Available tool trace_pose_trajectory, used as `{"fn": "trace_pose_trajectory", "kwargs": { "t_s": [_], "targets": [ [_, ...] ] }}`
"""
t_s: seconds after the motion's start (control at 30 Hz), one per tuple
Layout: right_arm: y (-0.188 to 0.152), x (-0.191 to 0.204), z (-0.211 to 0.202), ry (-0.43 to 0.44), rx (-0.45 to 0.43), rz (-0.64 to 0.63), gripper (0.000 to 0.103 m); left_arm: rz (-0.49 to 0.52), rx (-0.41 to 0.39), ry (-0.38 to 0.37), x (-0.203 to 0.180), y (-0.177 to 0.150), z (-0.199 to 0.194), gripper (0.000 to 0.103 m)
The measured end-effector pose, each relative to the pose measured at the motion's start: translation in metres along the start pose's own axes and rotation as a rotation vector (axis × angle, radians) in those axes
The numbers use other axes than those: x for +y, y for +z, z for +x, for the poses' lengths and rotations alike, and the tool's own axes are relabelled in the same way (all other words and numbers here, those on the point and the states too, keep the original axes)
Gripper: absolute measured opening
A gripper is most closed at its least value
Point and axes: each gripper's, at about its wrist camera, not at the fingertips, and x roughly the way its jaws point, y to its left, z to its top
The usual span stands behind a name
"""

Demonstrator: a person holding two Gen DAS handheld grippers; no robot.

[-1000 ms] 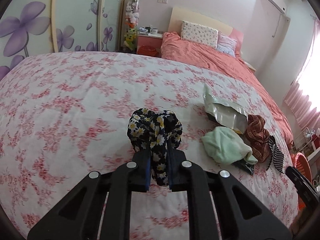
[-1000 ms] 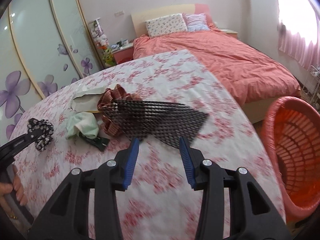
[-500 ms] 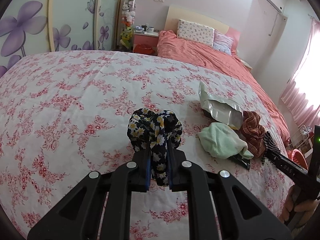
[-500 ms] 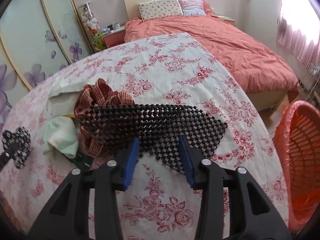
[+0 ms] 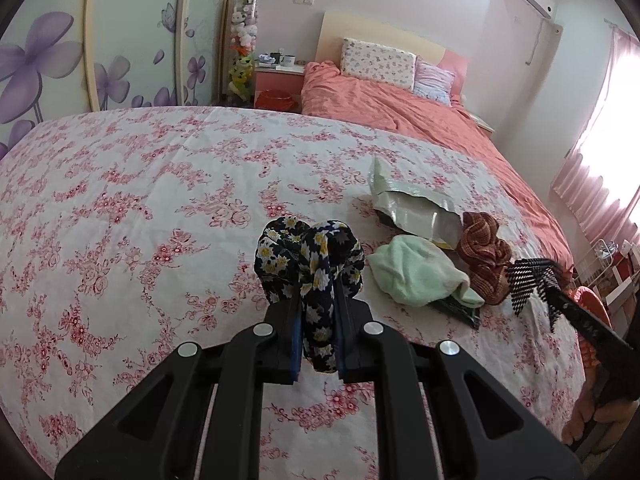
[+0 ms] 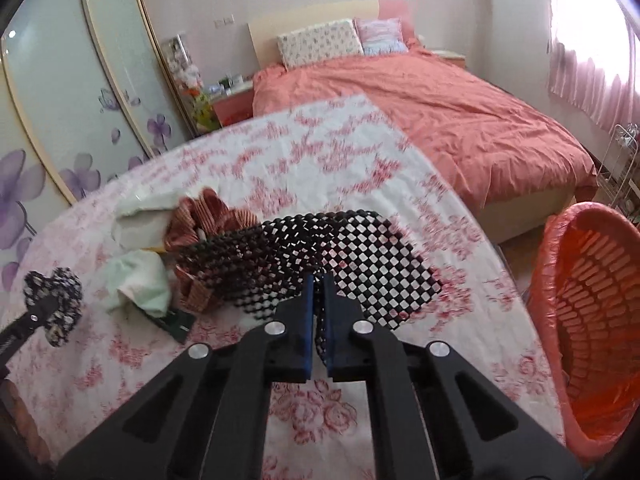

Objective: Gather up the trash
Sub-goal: 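Carry the fabric with the left gripper while the right gripper carries the mesh pad over the basket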

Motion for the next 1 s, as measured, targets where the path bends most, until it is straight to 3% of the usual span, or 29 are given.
{"fn": "trace_pose_trajectory", "kwargs": {
  "t_s": [0.67, 1.0],
  "targets": [
    [-0.022, -0.049, -0.087, -0.042, -0.152, 0.084, 0.005, 0.087, -0.031, -0.102, -0.055, -0.01, -0.028, 0.012],
    [-0.037, -0.08, -0.129, -0.112, -0.226, 0.123, 0.006, 0.148, -0.021, -0.217, -0.106, -0.025, -0.04, 0.012]
  ]
}}
